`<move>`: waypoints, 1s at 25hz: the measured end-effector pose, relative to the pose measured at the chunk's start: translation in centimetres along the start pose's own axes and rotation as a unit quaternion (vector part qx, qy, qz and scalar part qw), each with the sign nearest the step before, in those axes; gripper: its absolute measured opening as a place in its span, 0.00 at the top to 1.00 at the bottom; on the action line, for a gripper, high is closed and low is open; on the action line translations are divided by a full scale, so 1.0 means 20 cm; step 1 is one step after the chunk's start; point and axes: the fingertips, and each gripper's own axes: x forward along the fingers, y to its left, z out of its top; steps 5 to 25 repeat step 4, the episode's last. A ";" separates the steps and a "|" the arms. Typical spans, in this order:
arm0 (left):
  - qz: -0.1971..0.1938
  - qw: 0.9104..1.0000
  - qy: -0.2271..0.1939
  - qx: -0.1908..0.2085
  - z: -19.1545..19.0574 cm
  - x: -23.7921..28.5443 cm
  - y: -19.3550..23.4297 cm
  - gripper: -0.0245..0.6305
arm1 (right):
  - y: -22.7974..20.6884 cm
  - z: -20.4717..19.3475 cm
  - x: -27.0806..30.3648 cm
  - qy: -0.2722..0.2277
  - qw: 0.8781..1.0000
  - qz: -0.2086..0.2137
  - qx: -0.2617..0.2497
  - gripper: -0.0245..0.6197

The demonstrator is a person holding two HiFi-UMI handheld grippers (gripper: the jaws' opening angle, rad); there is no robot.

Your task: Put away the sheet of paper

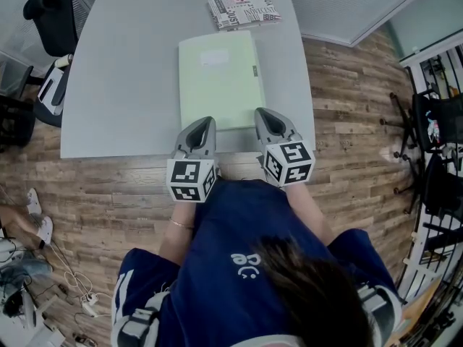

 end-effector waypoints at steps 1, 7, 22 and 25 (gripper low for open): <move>0.000 1.000 0.000 0.002 0.00 0.00 0.00 0.96 | 0.00 0.00 0.00 0.001 1.000 -0.001 0.000 0.95; 0.000 1.000 0.001 0.011 0.00 0.00 0.00 0.96 | 0.00 -0.01 0.00 0.002 1.000 -0.003 0.000 0.95; 0.000 1.000 0.001 0.011 0.00 0.00 0.00 0.96 | 0.00 -0.01 0.00 0.002 1.000 -0.003 0.000 0.95; 0.000 1.000 0.001 0.011 0.00 0.00 0.00 0.96 | 0.00 -0.01 0.00 0.002 1.000 -0.003 0.000 0.95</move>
